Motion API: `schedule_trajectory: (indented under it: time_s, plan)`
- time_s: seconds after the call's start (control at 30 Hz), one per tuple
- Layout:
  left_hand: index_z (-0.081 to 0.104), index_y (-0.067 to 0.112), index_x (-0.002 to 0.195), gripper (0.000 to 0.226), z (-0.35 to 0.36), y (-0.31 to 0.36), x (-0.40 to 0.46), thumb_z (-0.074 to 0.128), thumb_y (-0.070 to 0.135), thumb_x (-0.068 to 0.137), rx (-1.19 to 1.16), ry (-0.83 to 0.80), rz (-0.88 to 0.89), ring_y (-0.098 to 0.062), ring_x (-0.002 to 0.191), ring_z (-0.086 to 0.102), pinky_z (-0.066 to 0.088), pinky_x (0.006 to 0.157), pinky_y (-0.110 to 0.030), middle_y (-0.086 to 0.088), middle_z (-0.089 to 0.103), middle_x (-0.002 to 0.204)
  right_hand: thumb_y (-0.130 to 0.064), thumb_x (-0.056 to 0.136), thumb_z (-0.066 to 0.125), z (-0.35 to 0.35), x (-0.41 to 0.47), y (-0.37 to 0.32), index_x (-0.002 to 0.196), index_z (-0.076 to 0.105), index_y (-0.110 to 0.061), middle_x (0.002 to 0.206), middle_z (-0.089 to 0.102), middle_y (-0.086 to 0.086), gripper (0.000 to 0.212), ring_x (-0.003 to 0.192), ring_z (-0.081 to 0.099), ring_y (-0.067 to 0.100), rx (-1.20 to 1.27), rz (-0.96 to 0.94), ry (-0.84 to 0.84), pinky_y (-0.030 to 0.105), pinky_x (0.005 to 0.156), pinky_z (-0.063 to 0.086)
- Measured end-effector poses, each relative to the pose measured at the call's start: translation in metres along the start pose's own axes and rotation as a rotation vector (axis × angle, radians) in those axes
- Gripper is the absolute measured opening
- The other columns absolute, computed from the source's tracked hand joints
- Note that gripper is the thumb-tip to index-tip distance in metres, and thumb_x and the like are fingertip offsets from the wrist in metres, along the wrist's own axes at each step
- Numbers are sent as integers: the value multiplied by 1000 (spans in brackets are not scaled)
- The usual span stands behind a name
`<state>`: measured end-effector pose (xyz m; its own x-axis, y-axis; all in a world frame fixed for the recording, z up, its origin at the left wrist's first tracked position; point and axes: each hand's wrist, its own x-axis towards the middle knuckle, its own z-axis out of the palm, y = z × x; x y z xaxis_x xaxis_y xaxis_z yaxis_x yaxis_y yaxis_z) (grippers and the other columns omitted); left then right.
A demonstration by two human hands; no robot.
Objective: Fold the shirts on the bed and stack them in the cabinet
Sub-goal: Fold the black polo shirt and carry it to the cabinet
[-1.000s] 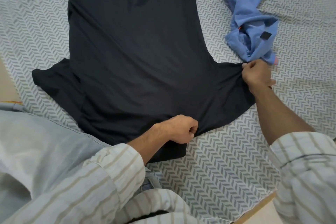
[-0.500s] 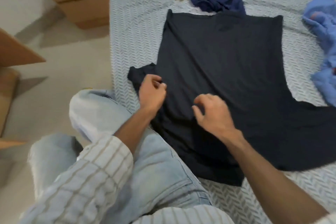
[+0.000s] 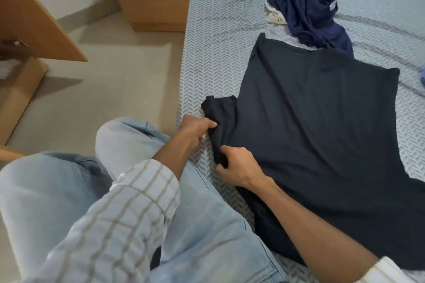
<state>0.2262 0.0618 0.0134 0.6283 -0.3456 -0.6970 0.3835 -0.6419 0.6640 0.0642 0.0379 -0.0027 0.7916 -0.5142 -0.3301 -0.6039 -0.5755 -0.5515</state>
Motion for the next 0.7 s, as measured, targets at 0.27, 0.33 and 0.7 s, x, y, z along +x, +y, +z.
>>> schedule_trajectory:
  time_s: [0.27, 0.33, 0.7]
  plan:
    - [68, 5, 97, 39, -9, 6, 8, 57, 13, 60, -533, -54, -156, -33, 96, 66, 55, 91, -47, -17, 71, 106, -28, 77, 60, -27, 19, -5, 71, 53, -22, 77, 67, -4, 10, 77, 61, 21, -53, -48, -256, 34, 70, 51]
    - [67, 3, 93, 42, -13, 6, 11, 62, 9, 52, -615, 13, -147, -34, 88, 68, 57, 86, -53, -19, 72, 100, -25, 80, 61, -43, 37, -9, 74, 61, -30, 78, 70, -8, 7, 78, 65, 14, 1, 0, -180, 27, 75, 51]
    - [69, 16, 81, 32, -32, 1, 28, 53, -11, 88, -783, 268, -34, -15, 72, 61, 53, 60, -22, -3, 69, 85, -30, 87, 71, -80, 174, -8, 109, 65, -14, 102, 66, 1, 28, 86, 58, 19, -265, 211, 43, 31, 69, 47]
